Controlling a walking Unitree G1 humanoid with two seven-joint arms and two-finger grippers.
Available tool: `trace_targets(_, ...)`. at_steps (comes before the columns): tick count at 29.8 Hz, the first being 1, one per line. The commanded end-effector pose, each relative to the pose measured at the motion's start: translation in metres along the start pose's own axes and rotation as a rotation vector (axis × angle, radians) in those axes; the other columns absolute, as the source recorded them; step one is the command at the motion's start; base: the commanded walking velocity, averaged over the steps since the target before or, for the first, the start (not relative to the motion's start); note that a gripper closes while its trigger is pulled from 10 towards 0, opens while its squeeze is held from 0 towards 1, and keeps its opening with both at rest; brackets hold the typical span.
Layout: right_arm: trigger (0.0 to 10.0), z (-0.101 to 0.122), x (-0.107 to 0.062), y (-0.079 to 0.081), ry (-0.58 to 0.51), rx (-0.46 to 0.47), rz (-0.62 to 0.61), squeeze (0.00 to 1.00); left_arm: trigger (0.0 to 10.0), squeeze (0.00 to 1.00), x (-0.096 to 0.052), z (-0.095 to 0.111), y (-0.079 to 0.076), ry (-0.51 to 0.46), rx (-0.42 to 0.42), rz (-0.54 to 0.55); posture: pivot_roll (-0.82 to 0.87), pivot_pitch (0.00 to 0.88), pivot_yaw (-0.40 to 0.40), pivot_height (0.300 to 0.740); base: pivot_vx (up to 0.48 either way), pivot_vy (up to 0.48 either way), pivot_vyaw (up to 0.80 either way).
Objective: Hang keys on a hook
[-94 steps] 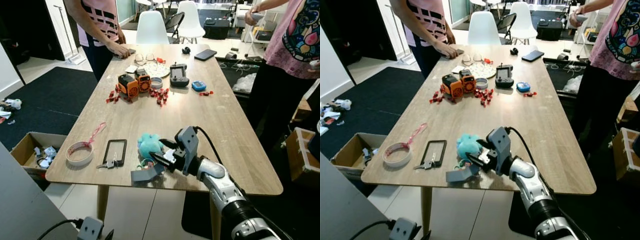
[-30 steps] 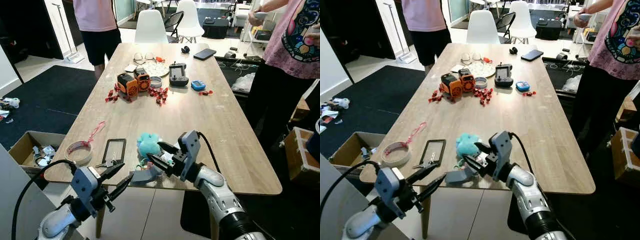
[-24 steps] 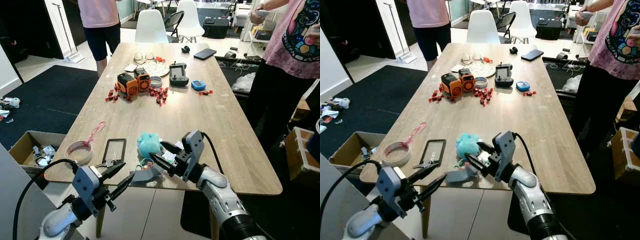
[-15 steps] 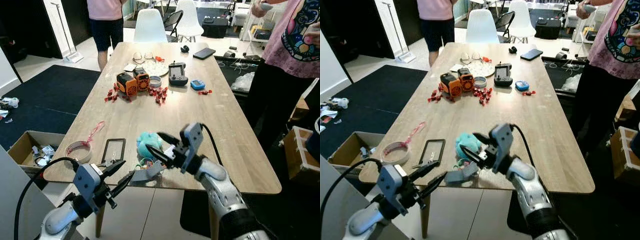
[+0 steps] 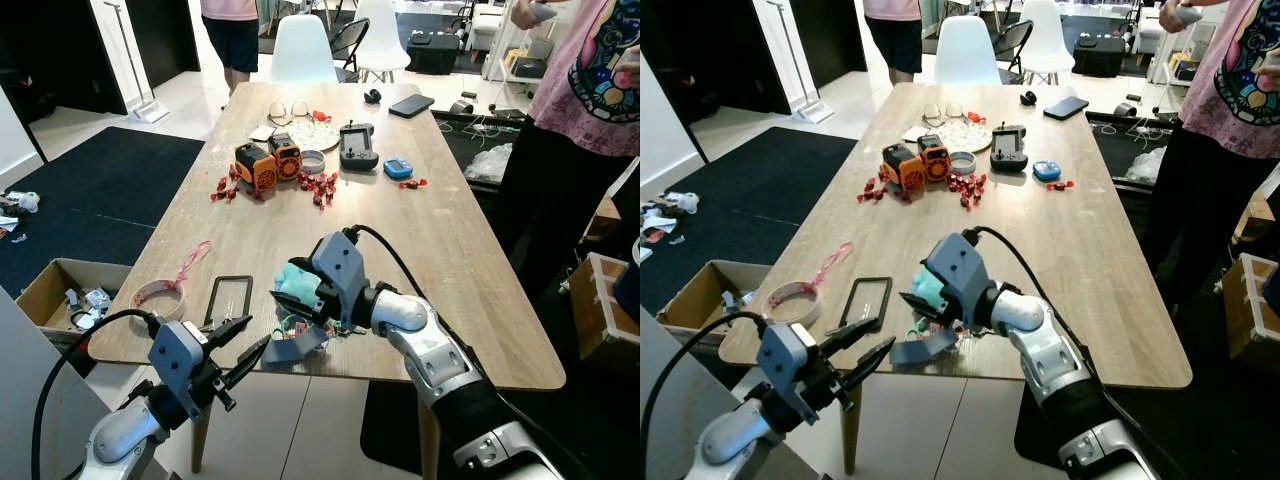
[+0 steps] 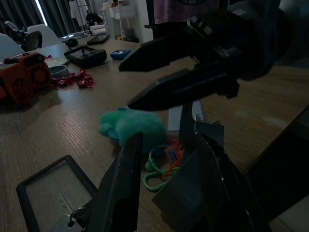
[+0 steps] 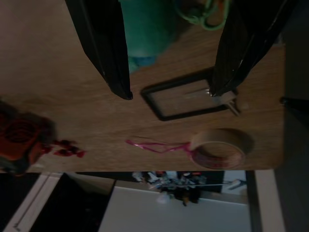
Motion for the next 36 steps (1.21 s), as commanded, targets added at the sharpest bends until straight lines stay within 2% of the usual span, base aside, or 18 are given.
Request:
trace_targets(1,10.0,0.002,0.005,0.014,-0.023,0.014,0.07,0.0,10.0,0.0,0.001,0.0,-0.002,0.001,0.003,-0.001,0.04,0.062,-0.011,0.74,0.0,0.0,0.0)
trace_targets(4,10.0,0.014,0.009,0.031,-0.077,0.03,0.153,0.0,10.0,0.0,0.002,0.001,0.0,-0.002,0.006,0.007,0.04,0.06,-0.015,0.74,0.0,0.0,0.0)
trace_targets(8,10.0,0.014,0.01,0.036,-0.07,0.025,0.174,0.0,10.0,0.0,0.001,0.001,0.0,-0.001,0.008,0.009,0.04,0.057,-0.016,0.74,0.0,0.0,0.0)
trace_targets(17,10.0,-0.005,0.008,0.047,0.042,0.002,0.226,0.0,10.0,0.0,0.001,-0.001,0.001,0.004,0.01,0.017,0.04,0.047,-0.017,0.74,0.0,0.0,0.0)
trace_targets(22,10.0,-0.004,0.004,0.052,0.033,0.017,0.25,0.0,10.0,0.0,-0.001,-0.009,0.01,0.028,0.039,0.046,0.04,0.043,-0.015,0.74,0.0,0.0,0.0)
trace_targets(30,10.0,-0.005,-0.001,0.055,0.038,0.037,0.266,0.0,10.0,0.0,-0.015,-0.025,0.029,0.095,0.048,0.057,0.04,0.045,-0.013,0.74,0.0,0.0,0.0)
trace_targets(31,10.0,-0.006,-0.002,0.055,0.043,0.038,0.266,0.34,10.0,0.0,-0.017,-0.026,0.033,0.102,0.053,0.066,0.04,0.046,-0.013,0.74,0.0,0.0,0.0)
trace_targets(33,10.0,-0.006,-0.003,0.055,0.047,0.039,0.267,0.34,10.0,0.0,-0.018,-0.027,0.036,0.106,0.057,0.074,0.04,0.046,-0.013,0.74,0.0,0.0,0.0)
trace_targets(34,10.0,-0.007,-0.003,0.056,0.052,0.041,0.268,0.65,10.0,0.0,-0.019,-0.027,0.037,0.108,0.059,0.079,0.04,0.046,-0.013,0.74,0.0,0.0,0.0)
trace_targets(35,10.0,-0.007,-0.003,0.056,0.052,0.041,0.268,0.65,10.0,0.0,-0.019,-0.027,0.037,0.108,0.059,0.079,0.04,0.046,-0.013,0.74,0.0,0.0,0.0)
trace_targets(36,10.0,-0.009,-0.004,0.056,0.062,0.045,0.265,0.88,10.0,0.0,-0.02,-0.027,0.038,0.108,0.06,0.083,0.04,0.048,-0.015,0.74,0.0,0.0,0.0)
Point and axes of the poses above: a point about 5 cm out from each wrist's last joint towards the gripper, its own x axis pointing out of the wrist towards the gripper, its own z axis along the axis of the wrist's last joint, y = z × x, the point moved 5 cm from there along x, pointing out of the wrist towards the gripper, and after that the axes turned 9 degrees about x, right-handed, at the moved point
